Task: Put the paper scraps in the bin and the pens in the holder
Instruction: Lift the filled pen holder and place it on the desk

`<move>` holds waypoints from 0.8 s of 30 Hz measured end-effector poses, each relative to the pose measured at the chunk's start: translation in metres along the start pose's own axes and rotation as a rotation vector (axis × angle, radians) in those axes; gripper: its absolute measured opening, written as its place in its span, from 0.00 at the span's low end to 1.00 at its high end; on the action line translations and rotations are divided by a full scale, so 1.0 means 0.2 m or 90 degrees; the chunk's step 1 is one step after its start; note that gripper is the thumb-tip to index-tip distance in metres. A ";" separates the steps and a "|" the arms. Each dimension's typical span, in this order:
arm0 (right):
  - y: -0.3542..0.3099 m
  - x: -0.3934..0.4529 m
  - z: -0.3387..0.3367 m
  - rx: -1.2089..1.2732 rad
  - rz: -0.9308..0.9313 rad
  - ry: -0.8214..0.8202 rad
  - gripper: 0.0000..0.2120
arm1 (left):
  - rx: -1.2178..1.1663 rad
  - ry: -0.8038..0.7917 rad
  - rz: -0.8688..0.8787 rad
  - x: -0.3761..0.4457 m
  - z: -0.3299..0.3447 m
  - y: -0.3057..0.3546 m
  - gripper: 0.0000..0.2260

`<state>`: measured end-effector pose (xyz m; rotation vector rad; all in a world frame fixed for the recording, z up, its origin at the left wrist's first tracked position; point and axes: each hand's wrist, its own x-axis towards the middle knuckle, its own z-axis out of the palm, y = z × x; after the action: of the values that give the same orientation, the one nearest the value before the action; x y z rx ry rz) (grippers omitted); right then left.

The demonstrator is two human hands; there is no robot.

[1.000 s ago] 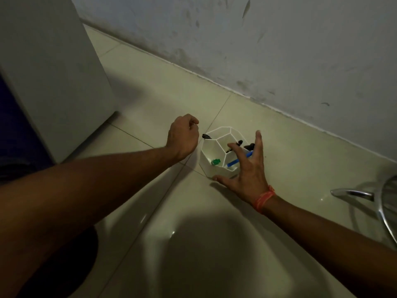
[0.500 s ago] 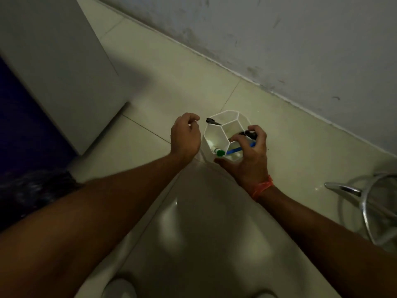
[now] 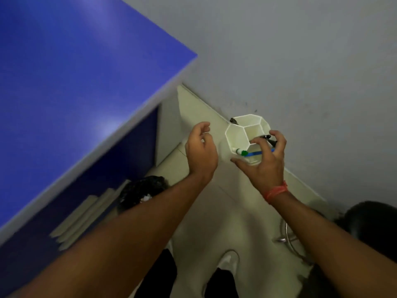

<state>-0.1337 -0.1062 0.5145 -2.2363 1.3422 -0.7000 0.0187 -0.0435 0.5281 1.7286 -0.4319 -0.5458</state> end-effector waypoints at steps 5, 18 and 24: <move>-0.59 0.22 -0.36 0.011 -0.050 0.022 0.29 | -0.001 -0.010 0.031 0.00 -0.32 0.60 0.12; -1.57 0.69 0.06 0.011 -0.129 -0.050 0.30 | 0.058 0.084 0.055 0.68 -1.05 0.94 0.12; -1.67 0.77 0.30 -0.049 -0.113 -0.091 0.30 | 0.077 0.059 0.031 0.87 -1.19 0.89 0.12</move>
<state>0.1910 -0.0915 0.6978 -2.4385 1.1300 -0.5444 0.2983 0.0117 0.7225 1.8462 -0.4475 -0.4092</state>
